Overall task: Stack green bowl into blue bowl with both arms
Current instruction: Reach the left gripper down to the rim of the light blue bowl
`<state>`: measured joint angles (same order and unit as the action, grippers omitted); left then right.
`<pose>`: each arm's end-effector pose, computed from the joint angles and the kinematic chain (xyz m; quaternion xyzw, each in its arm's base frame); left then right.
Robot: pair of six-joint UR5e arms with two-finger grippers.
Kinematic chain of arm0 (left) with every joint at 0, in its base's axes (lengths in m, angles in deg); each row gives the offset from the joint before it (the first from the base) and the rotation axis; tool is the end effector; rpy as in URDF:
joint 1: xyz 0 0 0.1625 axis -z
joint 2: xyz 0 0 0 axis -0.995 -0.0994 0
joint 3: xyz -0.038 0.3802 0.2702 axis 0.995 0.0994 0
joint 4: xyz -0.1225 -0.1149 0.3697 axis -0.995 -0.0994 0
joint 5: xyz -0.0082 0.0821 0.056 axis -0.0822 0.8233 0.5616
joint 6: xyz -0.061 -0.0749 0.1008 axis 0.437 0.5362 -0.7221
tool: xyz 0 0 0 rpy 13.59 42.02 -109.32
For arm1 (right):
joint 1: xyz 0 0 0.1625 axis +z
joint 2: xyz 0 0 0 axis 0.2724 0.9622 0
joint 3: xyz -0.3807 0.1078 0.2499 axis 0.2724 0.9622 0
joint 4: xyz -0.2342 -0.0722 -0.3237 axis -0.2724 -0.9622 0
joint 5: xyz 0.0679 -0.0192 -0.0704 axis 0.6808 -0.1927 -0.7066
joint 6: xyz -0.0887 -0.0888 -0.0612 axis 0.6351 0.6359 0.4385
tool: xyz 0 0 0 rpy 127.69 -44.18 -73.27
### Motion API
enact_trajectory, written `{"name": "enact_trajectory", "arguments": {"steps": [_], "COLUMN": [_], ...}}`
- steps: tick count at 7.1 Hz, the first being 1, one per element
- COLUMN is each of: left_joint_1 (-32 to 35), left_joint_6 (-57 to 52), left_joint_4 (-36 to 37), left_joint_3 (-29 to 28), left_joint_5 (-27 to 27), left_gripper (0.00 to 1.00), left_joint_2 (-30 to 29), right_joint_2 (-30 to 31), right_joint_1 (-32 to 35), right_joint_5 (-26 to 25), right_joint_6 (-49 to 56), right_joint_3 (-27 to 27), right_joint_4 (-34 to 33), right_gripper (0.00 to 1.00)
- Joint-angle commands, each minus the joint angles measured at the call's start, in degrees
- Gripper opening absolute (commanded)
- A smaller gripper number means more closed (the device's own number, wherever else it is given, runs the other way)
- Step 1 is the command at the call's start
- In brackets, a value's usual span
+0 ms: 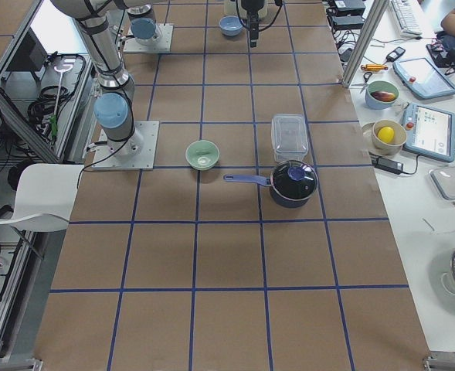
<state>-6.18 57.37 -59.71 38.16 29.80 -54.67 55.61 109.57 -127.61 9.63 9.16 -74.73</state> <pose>-0.0371 -0.4640 0.3599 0.0028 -0.9983 -0.0583 0.0069 0.1679 -0.4980 0.5467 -0.0064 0.9992 -0.0385 0.0083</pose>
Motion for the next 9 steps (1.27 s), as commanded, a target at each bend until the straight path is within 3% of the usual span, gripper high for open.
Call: {"name": "enact_trajectory", "arguments": {"steps": [1, 2, 3, 4, 5, 6, 7, 8, 9], "left_joint_1": [-1.2, -1.1, -1.2, -1.2, -1.1, -1.1, -1.1, -1.0, -0.4], "left_joint_6": [-3.1, -5.1, -8.0, -9.4, -9.5, -9.2, -9.5, -9.3, -8.5], "left_joint_4": [21.1, 26.3, 27.0, 27.1, 27.5, 28.2, 28.9, 30.9, 31.1], "left_joint_3": [13.9, 16.0, 16.0, 16.2, 16.1, 16.2, 15.9, 15.8, 15.2], "left_joint_5": [0.1, 0.1, 0.6, 4.6, 6.3, 6.3, 6.2, 6.3, 6.2], "left_gripper": [0.98, 0.98, 0.83, 0.57, 0.46, 0.22, 0.07, 0.0, 0.0], "left_joint_2": [-2.9, -5.5, -6.7, -7.5, -8.3, -9.4, -10.1, -9.9, -9.1], "right_joint_2": [0.0, 0.0, 0.0, 0.0, 0.0, 0.0, 0.0, 0.0, 0.0], "right_joint_1": [0.0, 0.0, -0.1, 0.0, -0.1, 0.0, 0.0, -0.1, -0.1], "right_joint_5": [-0.1, -0.1, 0.0, 0.0, 0.0, 0.0, 0.0, 0.0, 0.0], "right_joint_6": [0.2, 0.4, 0.4, 0.4, 0.4, 0.4, 0.4, 0.5, 0.5], "right_joint_3": [-0.1, 0.0, -0.1, -0.1, -0.1, 0.0, 0.0, 0.1, 0.0], "right_joint_4": [0.0, 0.0, -0.1, -0.2, -0.2, -0.2, -0.1, -0.2, -0.2], "right_gripper": [1.0, 1.0, 1.0, 1.0, 1.0, 1.0, 1.0, 1.0, 1.0]}}
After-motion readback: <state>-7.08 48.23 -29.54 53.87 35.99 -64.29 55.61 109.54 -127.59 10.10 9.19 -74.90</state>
